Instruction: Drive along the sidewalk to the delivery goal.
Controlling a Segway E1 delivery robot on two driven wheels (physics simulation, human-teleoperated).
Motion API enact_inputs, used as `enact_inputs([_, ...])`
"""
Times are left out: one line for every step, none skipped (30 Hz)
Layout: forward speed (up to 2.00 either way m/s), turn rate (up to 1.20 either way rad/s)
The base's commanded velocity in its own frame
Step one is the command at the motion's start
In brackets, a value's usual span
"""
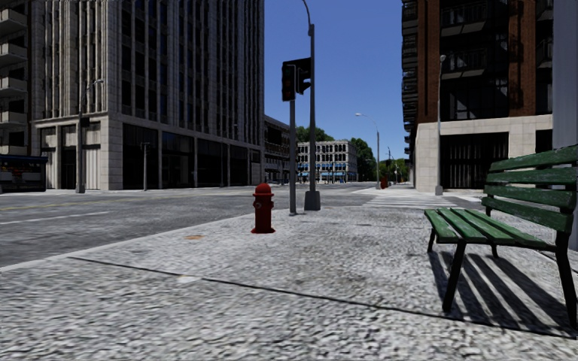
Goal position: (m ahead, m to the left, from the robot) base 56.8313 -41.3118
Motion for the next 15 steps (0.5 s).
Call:
enact_inputs([2.00,-0.40])
enact_inputs([2.00,-0.40])
enact_inputs([2.00,-0.41])
enact_inputs([2.00,-0.41])
enact_inputs([2.00,-0.41])
enact_inputs([2.00,-0.41])
enact_inputs([2.00,-0.41])
enact_inputs([2.00,-0.41])
enact_inputs([2.00,-0.41])
enact_inputs([2.00,-0.41])
enact_inputs([2.00,-0.41])
enact_inputs([2.00,-0.41])
enact_inputs([2.00,-0.41])
enact_inputs([2.00,-0.41])
enact_inputs([2.00,-0.41])
